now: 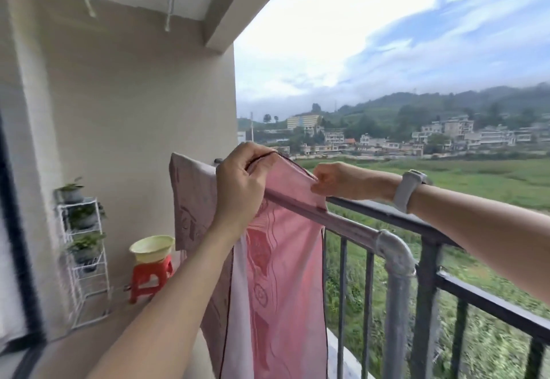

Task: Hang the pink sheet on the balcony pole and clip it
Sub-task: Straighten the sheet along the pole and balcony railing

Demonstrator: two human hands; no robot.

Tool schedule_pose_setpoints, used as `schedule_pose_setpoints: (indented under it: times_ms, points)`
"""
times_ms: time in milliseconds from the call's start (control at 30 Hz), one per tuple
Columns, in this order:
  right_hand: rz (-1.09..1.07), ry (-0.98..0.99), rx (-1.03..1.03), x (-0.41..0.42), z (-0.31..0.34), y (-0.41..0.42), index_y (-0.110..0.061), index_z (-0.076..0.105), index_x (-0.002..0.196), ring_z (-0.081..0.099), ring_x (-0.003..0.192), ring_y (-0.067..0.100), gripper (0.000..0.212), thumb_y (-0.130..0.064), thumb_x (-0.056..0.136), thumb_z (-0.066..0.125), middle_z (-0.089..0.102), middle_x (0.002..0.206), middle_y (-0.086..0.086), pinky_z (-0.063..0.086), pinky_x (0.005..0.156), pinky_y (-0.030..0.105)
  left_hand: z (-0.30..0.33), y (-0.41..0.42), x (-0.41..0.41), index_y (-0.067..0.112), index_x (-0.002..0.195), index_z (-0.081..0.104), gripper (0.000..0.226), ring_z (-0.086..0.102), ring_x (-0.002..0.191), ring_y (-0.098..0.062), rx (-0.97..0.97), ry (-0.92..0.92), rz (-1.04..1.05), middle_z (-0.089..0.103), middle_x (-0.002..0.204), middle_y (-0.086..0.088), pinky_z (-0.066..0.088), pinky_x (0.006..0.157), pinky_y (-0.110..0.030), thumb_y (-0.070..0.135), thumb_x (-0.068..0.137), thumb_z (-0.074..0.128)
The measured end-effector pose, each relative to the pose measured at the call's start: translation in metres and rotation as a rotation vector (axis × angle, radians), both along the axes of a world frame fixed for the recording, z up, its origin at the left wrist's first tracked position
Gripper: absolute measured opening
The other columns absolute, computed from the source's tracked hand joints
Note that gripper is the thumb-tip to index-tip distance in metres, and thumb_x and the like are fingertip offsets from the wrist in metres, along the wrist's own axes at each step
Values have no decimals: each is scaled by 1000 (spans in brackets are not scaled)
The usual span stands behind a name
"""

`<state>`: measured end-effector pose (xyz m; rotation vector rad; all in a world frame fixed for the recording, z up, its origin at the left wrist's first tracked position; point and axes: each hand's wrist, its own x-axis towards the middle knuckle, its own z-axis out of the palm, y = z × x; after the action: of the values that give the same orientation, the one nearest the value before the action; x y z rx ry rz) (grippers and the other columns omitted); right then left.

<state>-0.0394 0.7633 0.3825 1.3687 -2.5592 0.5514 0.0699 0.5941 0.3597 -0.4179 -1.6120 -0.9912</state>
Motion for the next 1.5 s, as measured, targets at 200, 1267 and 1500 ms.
schedule_pose_setpoints:
  times_ms: [200,1267,1500]
  points:
    - [-89,358,-70,22,5,9,-5,58,90,47,60,16,16,-18,92,49,57,73,3,34,58,26,-16,-2,30,25,75,59,19,54,68,9,9,-18,67,57,71,19,38,65,-5,7,82,64]
    - [76,-776,-869,56,-93,104,-14,70,94,66,83,14,15,-15,83,60,69,95,7,57,68,27,-143,101,23,20,124,35,59,45,99,-12,-107,-617,215,41,121,0,38,70,-23,41,78,64]
    - [84,-635,-529,16,-126,102,-17,68,89,60,79,13,13,-9,80,63,67,89,5,52,73,30,-146,115,3,17,81,50,14,49,58,-9,163,-520,419,54,66,7,34,46,-8,14,93,44]
